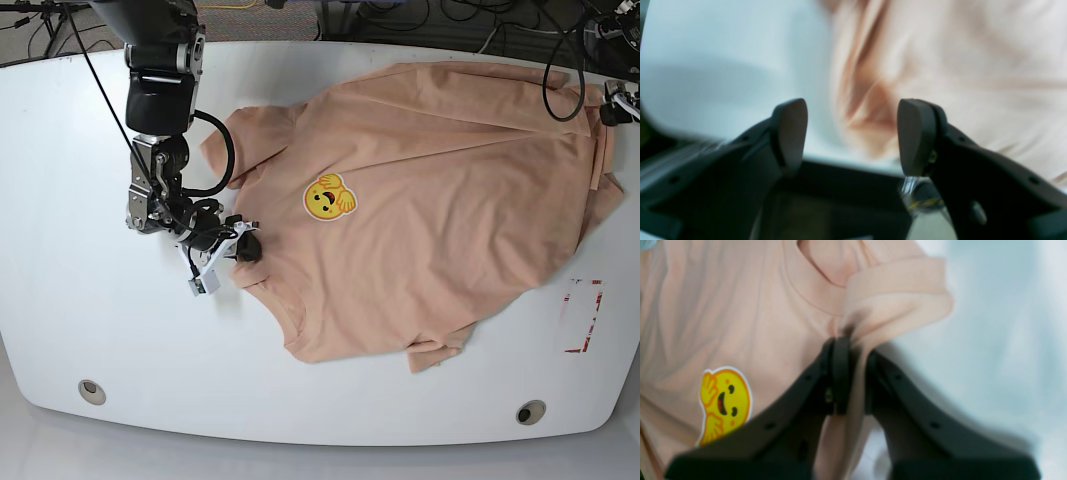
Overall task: Fold the T-shirt properly
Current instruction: 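Grasp the shirt edge near the sleeve with the right gripper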
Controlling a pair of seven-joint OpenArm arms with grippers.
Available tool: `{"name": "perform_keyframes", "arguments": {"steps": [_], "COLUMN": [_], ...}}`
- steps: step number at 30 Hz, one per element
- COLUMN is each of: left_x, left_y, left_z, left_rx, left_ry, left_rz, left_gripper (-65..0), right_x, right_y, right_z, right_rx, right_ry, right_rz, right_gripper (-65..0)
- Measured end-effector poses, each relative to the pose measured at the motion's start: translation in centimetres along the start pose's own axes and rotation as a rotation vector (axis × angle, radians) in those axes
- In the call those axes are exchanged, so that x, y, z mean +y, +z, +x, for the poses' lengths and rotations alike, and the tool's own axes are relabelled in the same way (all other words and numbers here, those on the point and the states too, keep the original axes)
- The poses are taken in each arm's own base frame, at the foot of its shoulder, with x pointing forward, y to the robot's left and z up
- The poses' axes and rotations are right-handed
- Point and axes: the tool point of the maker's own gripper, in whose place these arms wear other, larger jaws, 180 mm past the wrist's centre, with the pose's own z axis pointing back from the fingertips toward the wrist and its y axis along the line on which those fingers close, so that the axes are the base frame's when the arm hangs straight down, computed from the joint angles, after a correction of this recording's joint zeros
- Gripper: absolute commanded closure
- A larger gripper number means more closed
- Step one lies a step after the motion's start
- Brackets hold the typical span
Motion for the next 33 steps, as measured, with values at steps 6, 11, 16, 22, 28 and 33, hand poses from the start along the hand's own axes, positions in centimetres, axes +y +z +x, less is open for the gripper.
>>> {"name": "perform_keyframes", "arguments": {"steps": [6, 11, 16, 22, 28, 33], "left_x": [-1.0, -1.4, -2.1, -3.4, -5.1, -6.0], "left_y": [-1.0, -1.8, -3.0, -3.7, -4.4, -4.7], "left_z": [-1.7, -3.4, -5.0, -4.5, -3.9, -3.6], "left_rx": [0.03, 0.064, 0.114, 0.119, 0.092, 0.098], "left_ry": [0.028, 0.069, 0.093, 0.061, 0.047, 0.016], "left_rz": [-0.041, -0.069, -0.107, -0.145, -0.188, -0.208], "left_gripper": [-40.1, -40.1, -40.1, -40.1, -39.9, -34.9], "right_x": [0.1, 0.1, 0.1, 0.1, 0.1, 0.2], "right_y": [-0.1, -0.1, -0.1, -0.1, -0.1, -0.1], "right_z": [0.0, -0.1, -0.1, 0.0, -0.1, -0.1], "right_rx": [0.0, 0.001, 0.0, 0.0, 0.0, 0.0], "right_ry": [-0.001, -0.001, -0.001, -0.002, -0.002, -0.003], "right_rz": [0.002, 0.002, 0.002, 0.003, 0.004, 0.004], "right_gripper": [-7.1, -7.1, -7.1, -7.1, -7.1, -7.1]}}
